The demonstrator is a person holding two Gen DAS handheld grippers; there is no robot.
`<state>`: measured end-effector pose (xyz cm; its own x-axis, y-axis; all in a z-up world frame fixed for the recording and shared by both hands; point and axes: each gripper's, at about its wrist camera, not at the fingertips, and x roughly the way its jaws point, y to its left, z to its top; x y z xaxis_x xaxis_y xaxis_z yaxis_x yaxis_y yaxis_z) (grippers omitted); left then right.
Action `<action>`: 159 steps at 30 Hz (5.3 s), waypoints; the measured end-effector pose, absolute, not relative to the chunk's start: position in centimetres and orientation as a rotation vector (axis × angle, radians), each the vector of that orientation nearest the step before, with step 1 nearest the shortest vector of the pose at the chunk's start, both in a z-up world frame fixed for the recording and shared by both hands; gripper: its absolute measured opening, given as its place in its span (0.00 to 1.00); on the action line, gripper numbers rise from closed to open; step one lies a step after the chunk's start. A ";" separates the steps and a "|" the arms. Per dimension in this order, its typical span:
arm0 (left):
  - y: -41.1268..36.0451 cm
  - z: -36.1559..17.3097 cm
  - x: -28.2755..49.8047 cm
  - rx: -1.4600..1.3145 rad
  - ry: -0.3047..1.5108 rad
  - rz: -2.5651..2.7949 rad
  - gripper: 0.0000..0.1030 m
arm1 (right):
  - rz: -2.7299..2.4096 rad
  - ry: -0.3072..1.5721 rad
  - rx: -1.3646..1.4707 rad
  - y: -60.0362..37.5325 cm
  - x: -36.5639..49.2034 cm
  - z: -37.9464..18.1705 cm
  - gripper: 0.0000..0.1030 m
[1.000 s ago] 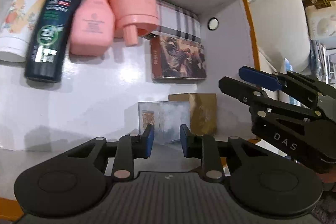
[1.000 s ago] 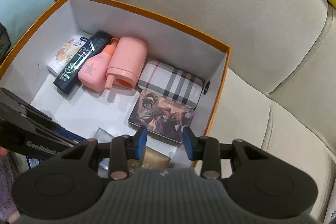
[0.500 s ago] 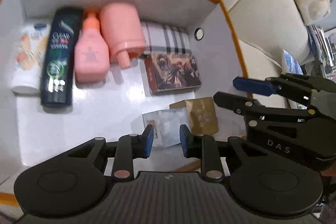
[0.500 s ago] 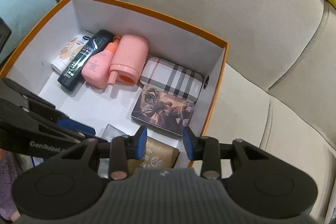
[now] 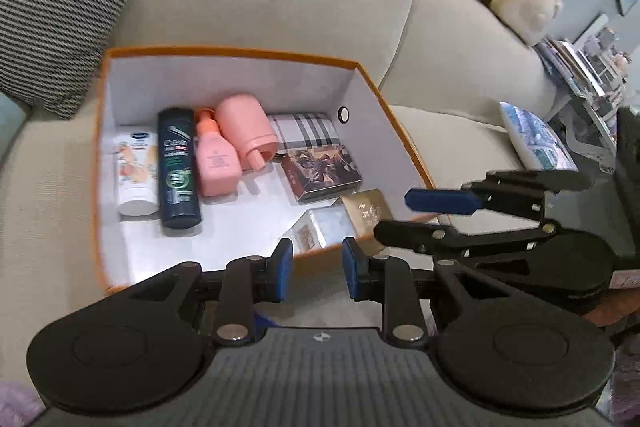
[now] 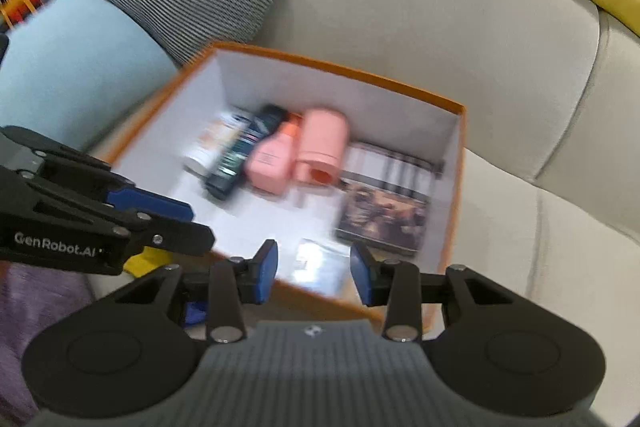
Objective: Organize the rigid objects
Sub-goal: 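Withdraw both grippers and move them to the yellow tape measure and blue tin, then grasp the yellow tape measure with the left gripper while the right grasps the blue tin, then lift the tape measure and blue tin and carry both over the orange box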
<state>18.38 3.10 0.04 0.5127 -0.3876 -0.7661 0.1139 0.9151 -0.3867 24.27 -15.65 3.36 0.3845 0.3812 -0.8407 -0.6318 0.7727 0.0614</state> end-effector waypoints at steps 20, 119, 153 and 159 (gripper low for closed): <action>9.4 -9.2 13.3 -0.310 1.162 -0.042 0.29 | 0.566 1.233 0.165 -11.9 16.7 -7.5 0.42; 8.3 -10.7 14.7 -0.497 1.084 -0.222 0.21 | 0.537 1.218 0.062 -11.5 17.6 -6.4 0.13; 7.6 -4.8 25.5 -0.454 1.063 -0.175 0.21 | 0.410 1.157 0.163 -11.8 30.4 -0.8 0.13; 7.6 -6.7 26.1 -0.456 1.110 -0.153 0.21 | 0.370 1.223 0.184 -11.1 31.4 -4.1 0.13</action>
<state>26.10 7.61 -6.71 0.4453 -0.3424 -0.8273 -0.1050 0.8977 -0.4280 31.42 -11.13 -4.11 0.2907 0.3731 -0.8811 -0.1775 0.9259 0.3336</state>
